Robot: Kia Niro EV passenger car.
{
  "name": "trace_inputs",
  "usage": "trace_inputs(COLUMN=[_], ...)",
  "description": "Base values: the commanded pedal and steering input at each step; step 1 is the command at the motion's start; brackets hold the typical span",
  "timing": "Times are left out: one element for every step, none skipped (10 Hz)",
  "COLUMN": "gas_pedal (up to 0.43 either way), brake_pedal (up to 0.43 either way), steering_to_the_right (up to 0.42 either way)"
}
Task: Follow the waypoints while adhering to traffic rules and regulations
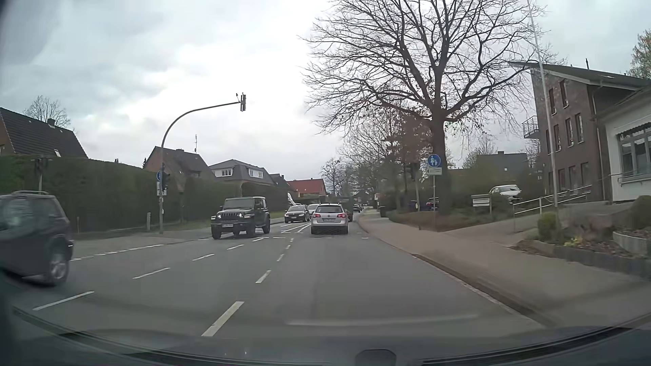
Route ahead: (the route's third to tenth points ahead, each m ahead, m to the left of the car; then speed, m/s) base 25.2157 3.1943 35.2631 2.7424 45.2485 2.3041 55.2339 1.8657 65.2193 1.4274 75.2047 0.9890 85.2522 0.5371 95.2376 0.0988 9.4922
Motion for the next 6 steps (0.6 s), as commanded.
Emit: trace_inputs(gas_pedal=[0.197,0.197,0.197,0.189,0.177,0.177], brake_pedal=[0.006,0.006,0.006,0.006,0.006,0.0], steering_to_the_right=[-0.016,-0.016,-0.016,-0.016,-0.016,-0.016])
